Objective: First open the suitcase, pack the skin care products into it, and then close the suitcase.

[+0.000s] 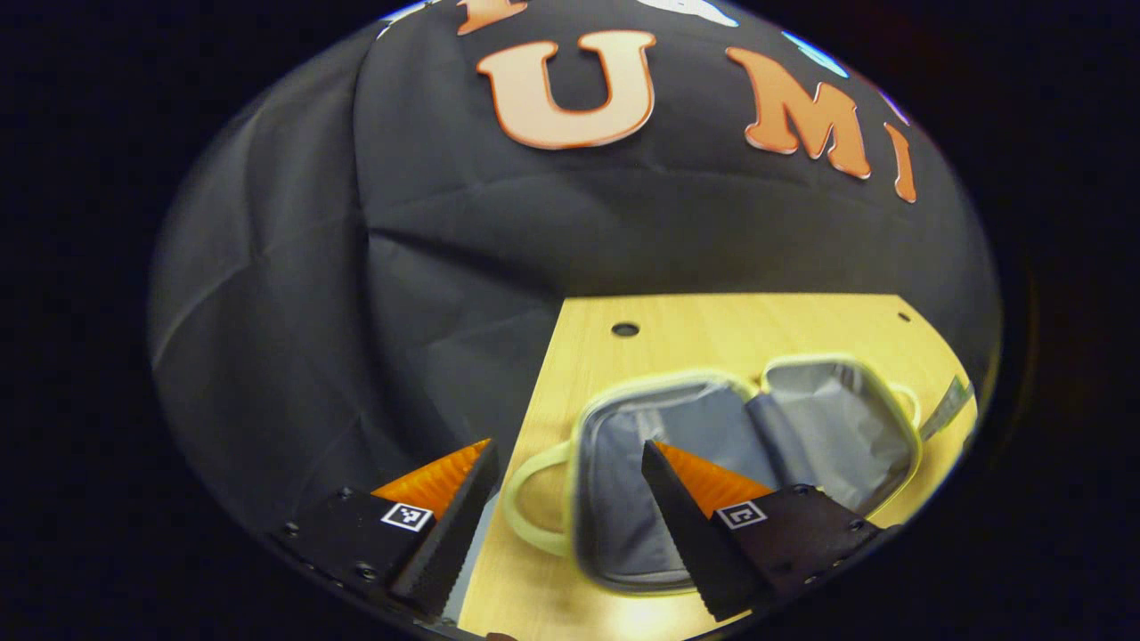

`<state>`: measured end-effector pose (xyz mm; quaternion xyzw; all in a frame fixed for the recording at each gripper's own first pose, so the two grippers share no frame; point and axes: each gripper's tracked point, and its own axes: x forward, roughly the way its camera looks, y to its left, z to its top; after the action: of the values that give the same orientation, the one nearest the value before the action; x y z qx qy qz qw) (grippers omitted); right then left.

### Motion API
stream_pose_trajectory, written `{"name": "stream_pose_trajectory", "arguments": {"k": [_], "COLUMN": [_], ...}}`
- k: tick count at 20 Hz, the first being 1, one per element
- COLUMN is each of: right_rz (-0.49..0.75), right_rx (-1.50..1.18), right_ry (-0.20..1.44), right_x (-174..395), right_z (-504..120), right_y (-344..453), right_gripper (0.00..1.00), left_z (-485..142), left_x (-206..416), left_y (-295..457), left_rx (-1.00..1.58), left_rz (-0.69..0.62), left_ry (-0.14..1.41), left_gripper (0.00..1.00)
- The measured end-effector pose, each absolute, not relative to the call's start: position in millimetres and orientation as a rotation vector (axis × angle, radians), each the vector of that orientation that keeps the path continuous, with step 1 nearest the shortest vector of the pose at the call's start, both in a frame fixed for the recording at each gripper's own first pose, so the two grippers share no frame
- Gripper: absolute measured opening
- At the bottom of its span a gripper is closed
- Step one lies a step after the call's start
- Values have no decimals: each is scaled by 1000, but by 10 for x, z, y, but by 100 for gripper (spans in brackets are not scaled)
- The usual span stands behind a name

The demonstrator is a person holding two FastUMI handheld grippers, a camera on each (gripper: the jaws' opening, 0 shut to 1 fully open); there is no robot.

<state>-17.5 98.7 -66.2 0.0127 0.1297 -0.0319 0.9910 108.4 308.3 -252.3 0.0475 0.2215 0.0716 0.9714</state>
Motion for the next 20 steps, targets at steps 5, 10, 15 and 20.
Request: {"name": "stream_pose_trajectory", "arguments": {"k": [5, 10, 15, 20], "right_rz": [-63, -40, -31, -43], "right_rx": [8, 17, 26, 62], "right_ry": [252, 270, 280, 325], "right_x": [-172, -179, -143, -148], "right_z": [-699, -805, -851, -975], "right_y": [752, 444, -77, -608], "right_gripper": [95, 95, 95, 95], "left_z": [-1751, -1432, -1569, -2053], "left_x": [1148, 1122, 1144, 1199], "left_y": [1941, 654, -760, -1793], "left_rx": [70, 20, -32, -15], "left_rz": [30, -73, -183, -256], "left_ry": [285, 203, 228, 319], "left_gripper": [99, 99, 100, 100]}}
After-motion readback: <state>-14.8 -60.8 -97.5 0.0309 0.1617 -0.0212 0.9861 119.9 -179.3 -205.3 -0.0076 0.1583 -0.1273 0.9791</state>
